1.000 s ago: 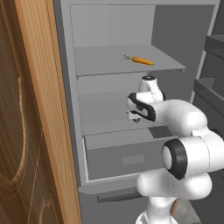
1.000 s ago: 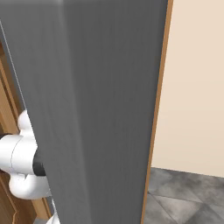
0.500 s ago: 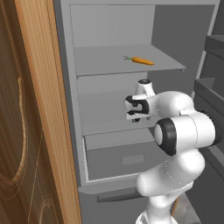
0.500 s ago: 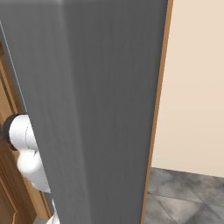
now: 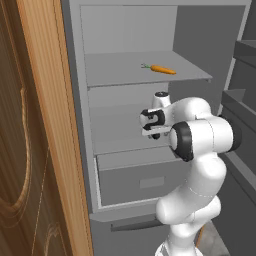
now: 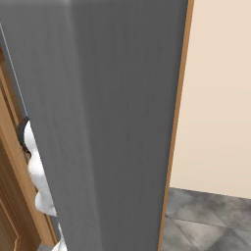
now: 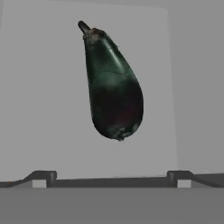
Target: Place the cold items (carrot and eggplant) from the fridge in one tupperware on the dining counter. Place the warm items (kebab skewer and hot dog) in the stove area in another tupperware.
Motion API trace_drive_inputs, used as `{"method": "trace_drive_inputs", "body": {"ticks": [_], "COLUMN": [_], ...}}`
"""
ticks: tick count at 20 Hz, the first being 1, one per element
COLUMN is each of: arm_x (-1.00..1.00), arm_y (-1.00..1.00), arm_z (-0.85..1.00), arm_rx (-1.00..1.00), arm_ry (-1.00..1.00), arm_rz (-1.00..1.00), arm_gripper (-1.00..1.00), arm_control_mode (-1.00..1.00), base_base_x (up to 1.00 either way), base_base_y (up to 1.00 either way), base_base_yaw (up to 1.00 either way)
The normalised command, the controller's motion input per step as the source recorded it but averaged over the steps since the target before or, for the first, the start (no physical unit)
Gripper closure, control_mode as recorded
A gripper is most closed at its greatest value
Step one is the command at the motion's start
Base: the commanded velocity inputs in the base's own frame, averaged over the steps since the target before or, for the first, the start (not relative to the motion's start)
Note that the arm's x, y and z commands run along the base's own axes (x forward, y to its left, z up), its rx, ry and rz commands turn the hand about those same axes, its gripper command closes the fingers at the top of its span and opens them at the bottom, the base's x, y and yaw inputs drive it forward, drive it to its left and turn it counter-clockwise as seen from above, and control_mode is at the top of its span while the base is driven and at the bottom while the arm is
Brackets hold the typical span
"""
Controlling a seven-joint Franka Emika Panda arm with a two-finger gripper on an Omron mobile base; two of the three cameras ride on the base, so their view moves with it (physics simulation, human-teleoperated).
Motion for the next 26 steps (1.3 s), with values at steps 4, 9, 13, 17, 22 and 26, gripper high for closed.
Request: {"method": "trace_drive_inputs", "body": {"ticks": [4, 9, 13, 17, 22, 26], "arm_x": [0.37, 0.36, 0.40, 0.09, -0.22, -0.66], "arm_y": [-0.03, -0.02, -0.01, 0.00, 0.00, 0.00], "arm_z": [-0.24, -0.30, -0.25, -0.41, -0.28, -0.18], "arm_rx": [0.00, 0.00, 0.00, 0.00, 0.00, 0.02], "arm_ry": [0.00, 0.00, 0.00, 0.00, 0.00, -0.15], "arm_rz": [0.00, 0.00, 0.00, 0.01, 0.00, 0.00], "arm_gripper": [-1.00, -1.00, -1.00, 1.00, 1.00, 1.00], "arm_control_mode": [-1.00, -1.00, -1.00, -1.00, -1.00, -1.00], "base_base_x": [0.00, 0.00, 0.00, 0.00, 0.00, 0.00], "base_base_y": [0.00, 0.00, 0.00, 0.00, 0.00, 0.00], "base_base_yaw": [0.00, 0.00, 0.00, 0.00, 0.00, 0.00]}}
